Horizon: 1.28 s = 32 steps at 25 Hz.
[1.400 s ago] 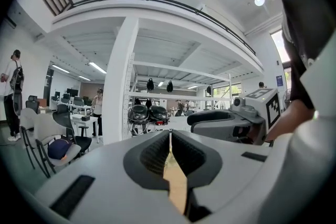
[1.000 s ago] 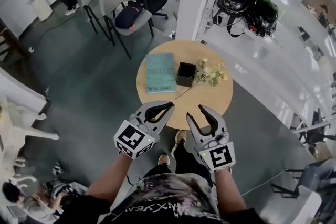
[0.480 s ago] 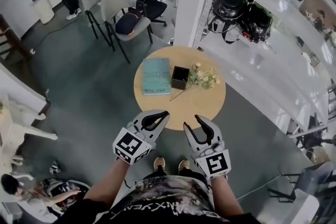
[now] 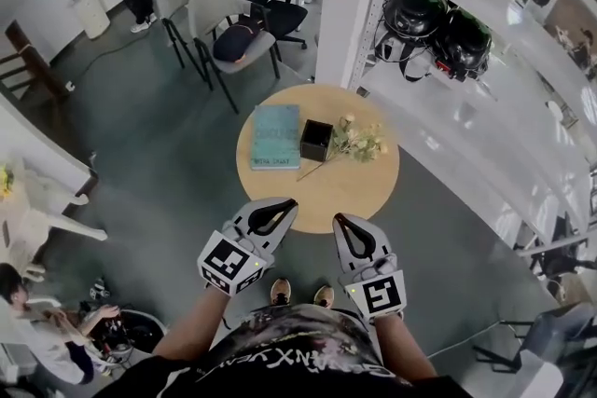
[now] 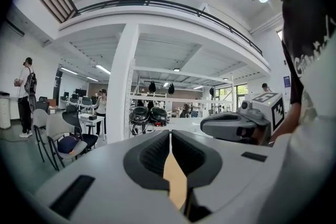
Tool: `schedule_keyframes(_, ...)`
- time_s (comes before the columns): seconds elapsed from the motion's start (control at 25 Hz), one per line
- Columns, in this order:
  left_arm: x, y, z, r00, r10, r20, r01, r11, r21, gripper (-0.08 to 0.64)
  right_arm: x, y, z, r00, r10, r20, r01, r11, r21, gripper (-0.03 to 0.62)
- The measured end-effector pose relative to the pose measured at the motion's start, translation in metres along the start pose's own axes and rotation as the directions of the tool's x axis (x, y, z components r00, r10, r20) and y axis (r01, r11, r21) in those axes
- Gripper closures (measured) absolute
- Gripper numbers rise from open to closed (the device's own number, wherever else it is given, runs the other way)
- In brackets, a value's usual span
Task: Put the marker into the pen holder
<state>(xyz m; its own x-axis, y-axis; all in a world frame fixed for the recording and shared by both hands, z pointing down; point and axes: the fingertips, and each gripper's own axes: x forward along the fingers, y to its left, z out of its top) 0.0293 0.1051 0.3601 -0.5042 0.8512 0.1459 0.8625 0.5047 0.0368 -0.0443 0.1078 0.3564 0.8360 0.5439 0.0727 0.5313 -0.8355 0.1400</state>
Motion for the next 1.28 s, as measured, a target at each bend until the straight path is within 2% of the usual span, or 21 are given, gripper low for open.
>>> schedule_keyframes(0.32,0.005,-0.005,0.003,1.000,0.015,-0.015,-0.015,1.000,0.002,0.529,0.001,-0.006,0.006,0.999,0.040,0.016,-0.040,0.999,0.002,0.591)
schedule_keyframes(0.64,0.014,-0.006,-0.002,1.000,0.016,-0.027,-0.016,1.000,0.008,0.529,0.001,-0.013,-0.003,0.998,0.060,-0.015,-0.060,0.998,-0.006,0.594)
schedule_keyframes(1.28,0.017,0.001,0.006,1.000,0.029,-0.010,-0.028,0.999,0.027,0.529,0.004,-0.028,0.006,0.999,0.048,0.000,-0.048,0.998,-0.041,0.594)
